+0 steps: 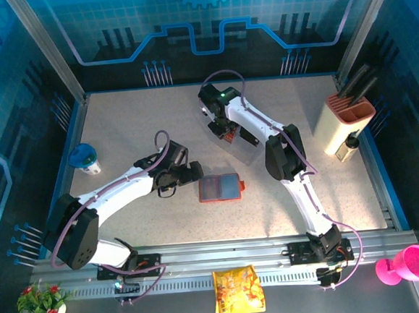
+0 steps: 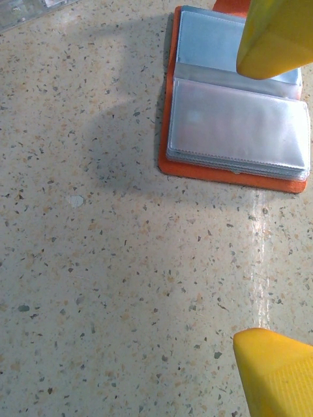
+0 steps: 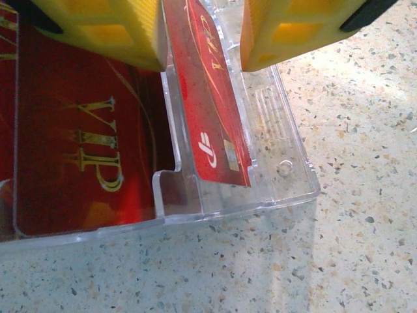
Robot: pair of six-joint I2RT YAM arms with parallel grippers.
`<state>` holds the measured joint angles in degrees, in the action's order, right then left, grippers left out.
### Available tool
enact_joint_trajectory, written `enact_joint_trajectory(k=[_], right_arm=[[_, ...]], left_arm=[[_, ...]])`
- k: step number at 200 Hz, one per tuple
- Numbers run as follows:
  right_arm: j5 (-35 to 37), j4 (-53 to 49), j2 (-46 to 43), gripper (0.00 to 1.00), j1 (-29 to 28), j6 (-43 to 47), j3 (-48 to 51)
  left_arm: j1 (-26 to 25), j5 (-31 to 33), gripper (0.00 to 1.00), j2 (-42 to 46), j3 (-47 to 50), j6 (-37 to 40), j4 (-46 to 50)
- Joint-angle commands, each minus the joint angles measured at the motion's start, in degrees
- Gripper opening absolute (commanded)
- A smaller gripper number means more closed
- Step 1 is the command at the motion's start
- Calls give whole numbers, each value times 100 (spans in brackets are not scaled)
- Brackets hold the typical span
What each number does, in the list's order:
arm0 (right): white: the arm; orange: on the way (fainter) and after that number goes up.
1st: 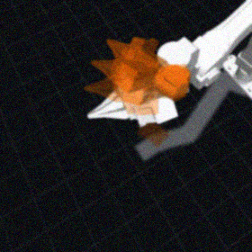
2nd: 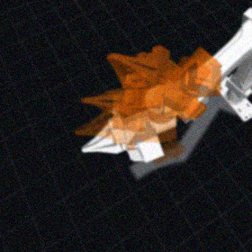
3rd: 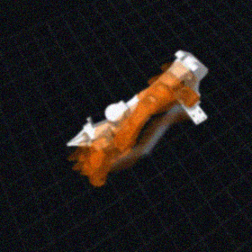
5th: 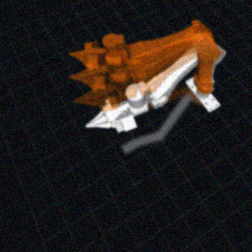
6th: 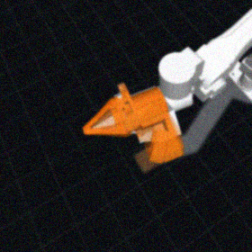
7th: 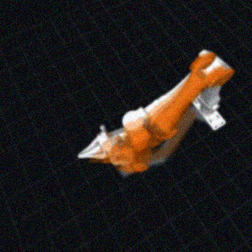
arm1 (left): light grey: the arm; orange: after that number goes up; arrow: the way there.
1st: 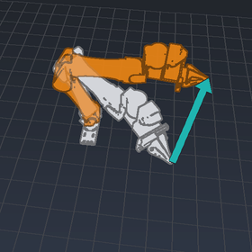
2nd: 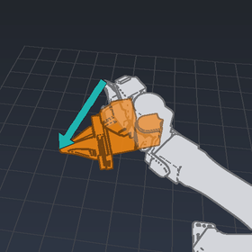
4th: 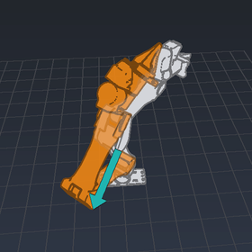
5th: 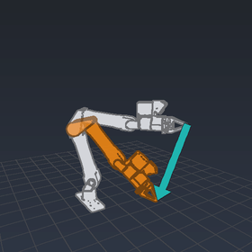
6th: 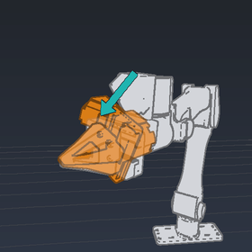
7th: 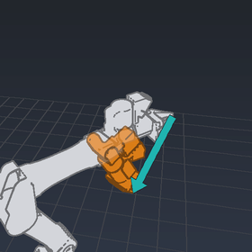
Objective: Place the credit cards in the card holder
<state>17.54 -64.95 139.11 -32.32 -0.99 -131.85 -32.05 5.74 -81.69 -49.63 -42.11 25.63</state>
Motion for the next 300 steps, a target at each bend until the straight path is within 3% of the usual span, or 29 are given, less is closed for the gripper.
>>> enact_joint_trajectory(k=[1,62,126,231,268,300], right_arm=[[-125,-106,-162,33,-56,20,-238],[-225,-141,-138,27,-43,13,-322],[-332,-108,-225,12,-20,200,-284],[-1076,-141,-1184,0,-20,183,-161],[-1818,333,-2030,0,23,-437,691],[-2627,1596,-3117,0,126,-1336,2444]], left_arm=[[-46,57,99,4,31,-89,100],[-40,50,99,-2,40,-96,98],[-41,22,99,-30,18,-96,83],[-46,-82,99,46,31,17,-17],[-54,-169,99,77,23,167,-126],[-85,-136,99,-104,-114,271,73]])
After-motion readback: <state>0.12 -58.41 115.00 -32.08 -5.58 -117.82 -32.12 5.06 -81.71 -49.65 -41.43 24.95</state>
